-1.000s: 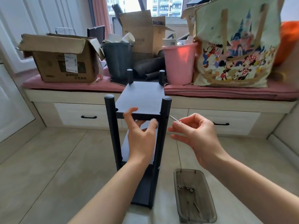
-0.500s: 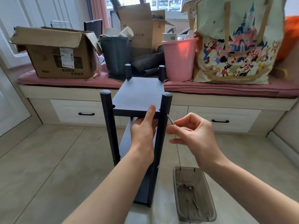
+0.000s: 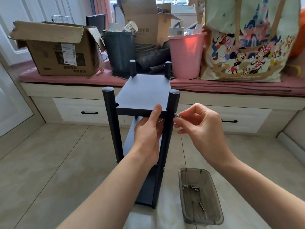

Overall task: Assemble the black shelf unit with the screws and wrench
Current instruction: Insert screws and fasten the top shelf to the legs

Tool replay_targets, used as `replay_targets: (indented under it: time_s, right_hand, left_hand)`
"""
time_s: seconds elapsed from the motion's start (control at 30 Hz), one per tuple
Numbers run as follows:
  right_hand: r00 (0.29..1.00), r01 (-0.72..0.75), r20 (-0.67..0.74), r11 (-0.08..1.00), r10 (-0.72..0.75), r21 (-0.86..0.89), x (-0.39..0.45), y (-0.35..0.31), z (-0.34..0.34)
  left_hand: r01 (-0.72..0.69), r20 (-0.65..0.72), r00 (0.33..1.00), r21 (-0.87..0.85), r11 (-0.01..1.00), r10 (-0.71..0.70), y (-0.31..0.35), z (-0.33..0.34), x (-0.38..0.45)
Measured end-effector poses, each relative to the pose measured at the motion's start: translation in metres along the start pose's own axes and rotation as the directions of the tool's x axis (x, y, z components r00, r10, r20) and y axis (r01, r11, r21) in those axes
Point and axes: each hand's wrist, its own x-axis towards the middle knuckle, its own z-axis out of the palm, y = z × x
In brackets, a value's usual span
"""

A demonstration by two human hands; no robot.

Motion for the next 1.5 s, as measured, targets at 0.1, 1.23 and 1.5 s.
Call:
replay_targets:
  time_s: [0.1,1.23,1.5]
  right_hand:
    - [1.000,0.006,0.001,1.000,-0.006,-0.026,0.0013,0.0012,0.0017]
    - [0.983,0.173,0.011,0.913,-0.182,-0.369,0.0046,-0.0016,0.0042]
    - [0.993,0.105,-0.017,0.933,-0.118,-0.343,0.0075,-0.0048,0.0036]
  left_hand:
    - [0.001,-0.001,1.000,-0.011,1.000,-0.001,0.0004,0.0016,-0.0010]
    - [-0.053,0.032,0.998,0.025,0.998,0.052,-0.0035,0.0009,0.0032]
    - [-0.043,0.030,0.999,0.015,0.999,0.043,-0.0045,0.0006,0.0040]
